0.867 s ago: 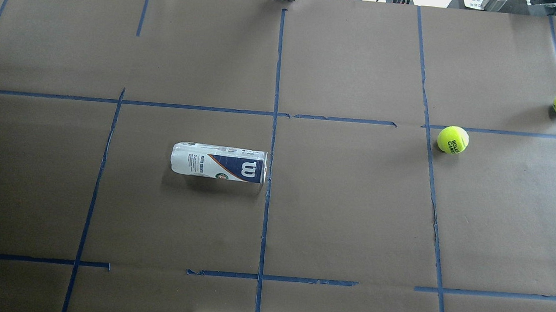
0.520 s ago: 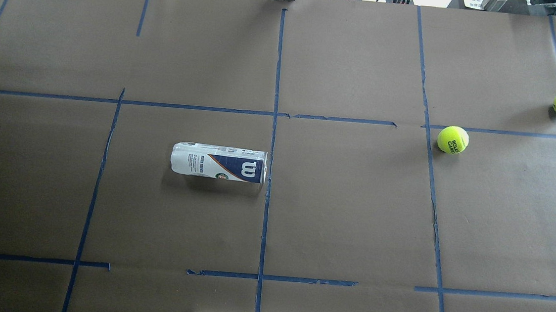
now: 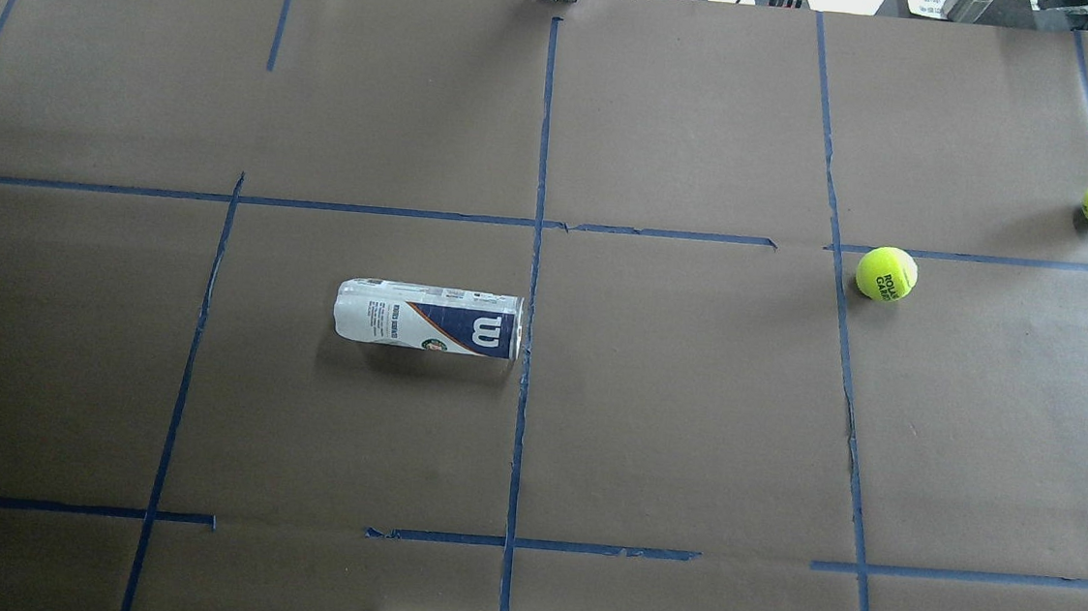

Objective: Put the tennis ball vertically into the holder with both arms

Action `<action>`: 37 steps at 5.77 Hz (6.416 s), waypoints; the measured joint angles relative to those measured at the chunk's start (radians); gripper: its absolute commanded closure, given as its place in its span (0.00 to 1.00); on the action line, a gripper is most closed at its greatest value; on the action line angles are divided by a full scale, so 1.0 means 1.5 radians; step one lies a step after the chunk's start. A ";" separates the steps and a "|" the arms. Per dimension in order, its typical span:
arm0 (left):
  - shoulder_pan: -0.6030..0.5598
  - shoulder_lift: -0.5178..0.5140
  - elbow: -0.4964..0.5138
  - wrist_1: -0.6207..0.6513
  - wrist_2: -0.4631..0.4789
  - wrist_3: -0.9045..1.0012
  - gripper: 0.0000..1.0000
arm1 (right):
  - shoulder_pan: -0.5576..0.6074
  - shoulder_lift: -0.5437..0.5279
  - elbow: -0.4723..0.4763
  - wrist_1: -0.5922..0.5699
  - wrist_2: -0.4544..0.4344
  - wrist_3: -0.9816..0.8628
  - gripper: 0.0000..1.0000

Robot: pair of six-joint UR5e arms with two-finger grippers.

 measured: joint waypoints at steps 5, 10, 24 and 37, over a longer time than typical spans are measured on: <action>0.001 0.002 -0.012 -0.011 -0.007 -0.004 0.00 | 0.000 -0.005 -0.001 0.007 0.003 -0.003 0.00; 0.113 -0.011 -0.100 -0.083 -0.011 -0.007 0.00 | 0.000 -0.006 -0.002 0.007 0.007 -0.002 0.00; 0.732 -0.646 0.153 0.050 0.490 0.205 0.00 | 0.000 0.002 -0.004 0.006 0.008 -0.001 0.00; 0.722 -0.625 0.168 -0.136 0.540 0.149 0.27 | -0.001 0.002 0.000 0.007 0.008 -0.002 0.00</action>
